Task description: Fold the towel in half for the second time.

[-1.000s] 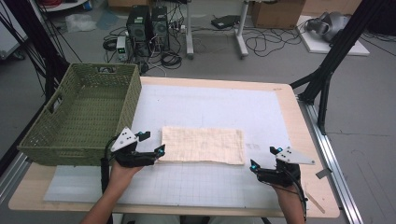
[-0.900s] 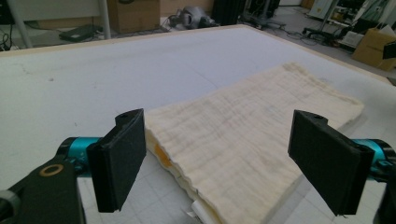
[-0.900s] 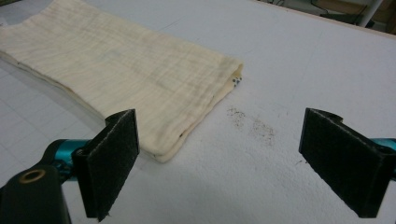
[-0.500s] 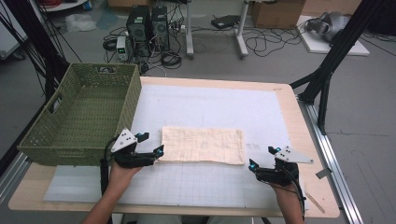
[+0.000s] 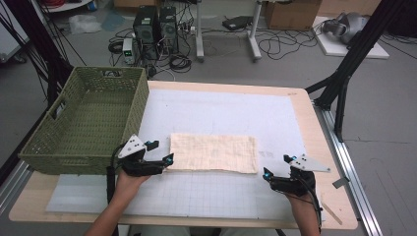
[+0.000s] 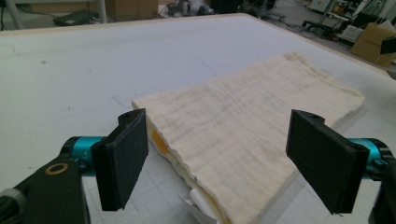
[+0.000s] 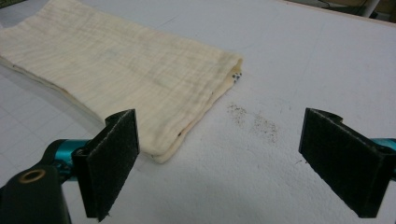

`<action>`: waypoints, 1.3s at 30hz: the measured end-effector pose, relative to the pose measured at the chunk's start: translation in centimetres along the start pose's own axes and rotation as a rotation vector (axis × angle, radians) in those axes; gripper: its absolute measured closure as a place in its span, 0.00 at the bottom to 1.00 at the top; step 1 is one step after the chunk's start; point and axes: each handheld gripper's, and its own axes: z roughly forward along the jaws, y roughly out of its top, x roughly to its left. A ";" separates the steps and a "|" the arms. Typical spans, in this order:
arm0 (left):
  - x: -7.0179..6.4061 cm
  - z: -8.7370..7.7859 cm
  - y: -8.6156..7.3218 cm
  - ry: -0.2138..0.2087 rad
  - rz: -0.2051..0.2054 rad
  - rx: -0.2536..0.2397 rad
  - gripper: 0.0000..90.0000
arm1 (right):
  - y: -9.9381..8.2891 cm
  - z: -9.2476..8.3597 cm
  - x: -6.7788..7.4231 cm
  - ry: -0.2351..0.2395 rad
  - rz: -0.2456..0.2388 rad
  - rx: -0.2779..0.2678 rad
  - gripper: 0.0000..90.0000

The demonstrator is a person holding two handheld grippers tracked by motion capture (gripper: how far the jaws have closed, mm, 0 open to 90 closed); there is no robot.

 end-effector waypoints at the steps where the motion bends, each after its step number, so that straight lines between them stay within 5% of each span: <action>1: 0.0 0.1 0.0 -0.003 -0.002 0.005 0.23 | 0.0 0.0 0.0 -0.002 -0.001 0.003 0.13; 10: 0.2 0.3 1.0 -0.043 -0.052 -0.027 0.24 | -0.1 -0.4 -0.3 0.000 -0.004 0.001 0.13; 15: 0.5 0.5 2.2 -0.035 -0.038 -0.026 0.24 | -0.3 -0.9 -1.0 -0.014 0.012 -0.009 0.13; 27: 1.9 3.2 5.5 0.047 0.008 0.026 0.35 | -0.4 -0.8 -1.0 -0.007 0.024 0.000 0.13; 30: 2.3 4.2 5.5 0.057 0.001 0.053 0.35 | -0.5 -0.7 -1.1 -0.006 0.017 0.004 0.13; 33: 2.8 5.5 5.3 0.120 0.003 0.108 0.36 | -0.5 -0.6 -1.0 -0.004 0.022 0.009 0.13; 39: 3.9 7.4 3.9 0.177 -0.003 0.188 0.45 | -0.5 -0.5 -0.9 0.003 0.018 0.014 0.13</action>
